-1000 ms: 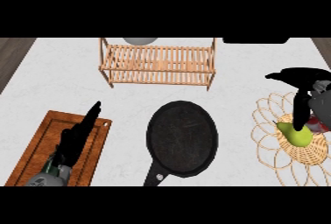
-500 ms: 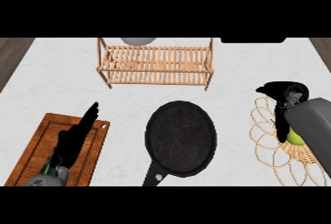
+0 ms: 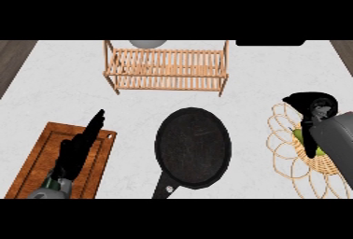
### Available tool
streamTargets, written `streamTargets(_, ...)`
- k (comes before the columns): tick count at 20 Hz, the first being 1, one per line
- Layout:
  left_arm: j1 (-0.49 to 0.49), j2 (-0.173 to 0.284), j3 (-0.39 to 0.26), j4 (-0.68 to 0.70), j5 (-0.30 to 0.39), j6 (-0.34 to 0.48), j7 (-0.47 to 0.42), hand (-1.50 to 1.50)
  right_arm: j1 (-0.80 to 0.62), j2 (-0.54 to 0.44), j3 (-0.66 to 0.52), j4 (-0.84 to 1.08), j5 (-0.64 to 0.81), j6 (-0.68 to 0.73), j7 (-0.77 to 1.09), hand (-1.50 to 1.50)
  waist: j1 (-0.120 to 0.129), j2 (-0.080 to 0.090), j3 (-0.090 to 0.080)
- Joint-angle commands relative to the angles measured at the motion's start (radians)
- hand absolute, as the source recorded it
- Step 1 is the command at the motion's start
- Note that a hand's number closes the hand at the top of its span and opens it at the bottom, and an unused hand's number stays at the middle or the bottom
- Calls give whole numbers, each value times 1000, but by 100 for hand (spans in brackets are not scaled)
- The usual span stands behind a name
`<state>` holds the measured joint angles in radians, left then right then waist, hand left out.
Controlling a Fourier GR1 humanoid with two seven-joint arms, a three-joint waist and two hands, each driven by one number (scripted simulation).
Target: Pick the pear from the placemat and place it in the tiered shelf
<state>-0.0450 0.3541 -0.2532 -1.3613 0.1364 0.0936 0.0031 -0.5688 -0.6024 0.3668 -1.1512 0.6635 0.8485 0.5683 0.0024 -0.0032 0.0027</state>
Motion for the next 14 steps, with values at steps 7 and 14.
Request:
streamTargets(7, -40, -8, 90, 140, -24, -94, -53, 0, 74, -12, -38, -80, 93, 76, -30, -150, -6, 3, -3)
streamTargets(14, 58, -48, 71, 22, -76, -82, -41, 0, 89, 29, -25, 77, 233, -75, -148, -150, 4, 4, -3)
